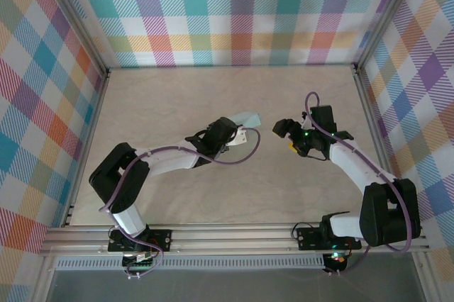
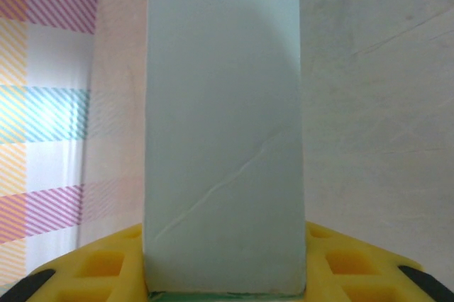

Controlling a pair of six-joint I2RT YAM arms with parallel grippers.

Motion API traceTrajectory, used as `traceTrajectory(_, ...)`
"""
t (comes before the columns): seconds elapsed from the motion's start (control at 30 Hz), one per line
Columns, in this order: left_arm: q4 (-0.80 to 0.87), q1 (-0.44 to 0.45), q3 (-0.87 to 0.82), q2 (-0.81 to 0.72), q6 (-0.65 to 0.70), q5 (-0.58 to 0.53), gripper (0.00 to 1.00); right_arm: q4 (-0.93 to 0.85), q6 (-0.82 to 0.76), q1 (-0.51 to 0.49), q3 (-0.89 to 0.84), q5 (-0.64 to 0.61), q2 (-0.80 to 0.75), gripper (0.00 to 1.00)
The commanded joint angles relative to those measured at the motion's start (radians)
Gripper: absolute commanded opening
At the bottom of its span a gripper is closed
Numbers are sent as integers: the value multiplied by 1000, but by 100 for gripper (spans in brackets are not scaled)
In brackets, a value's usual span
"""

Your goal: Fold the paper box

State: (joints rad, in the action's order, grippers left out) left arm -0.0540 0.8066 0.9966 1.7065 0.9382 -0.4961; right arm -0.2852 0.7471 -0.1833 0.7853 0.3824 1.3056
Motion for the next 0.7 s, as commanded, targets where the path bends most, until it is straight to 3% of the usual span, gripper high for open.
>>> traceTrajectory(0.0,-103,16,-22,14,25,-82,37,4,-5,5,-15,10,-22,89)
traceTrajectory(0.23,-77,14,-8,39,8,-76,50,3,-8,7,-11,14,-32,89)
traceTrajectory(0.43,-57,7,-2,58,-27,-61,54,-8,-11,8,-11,9,-46,89)
traceTrajectory(0.67,-14,0,4,56,-74,-41,81,-17,-22,11,-12,4,-61,89)
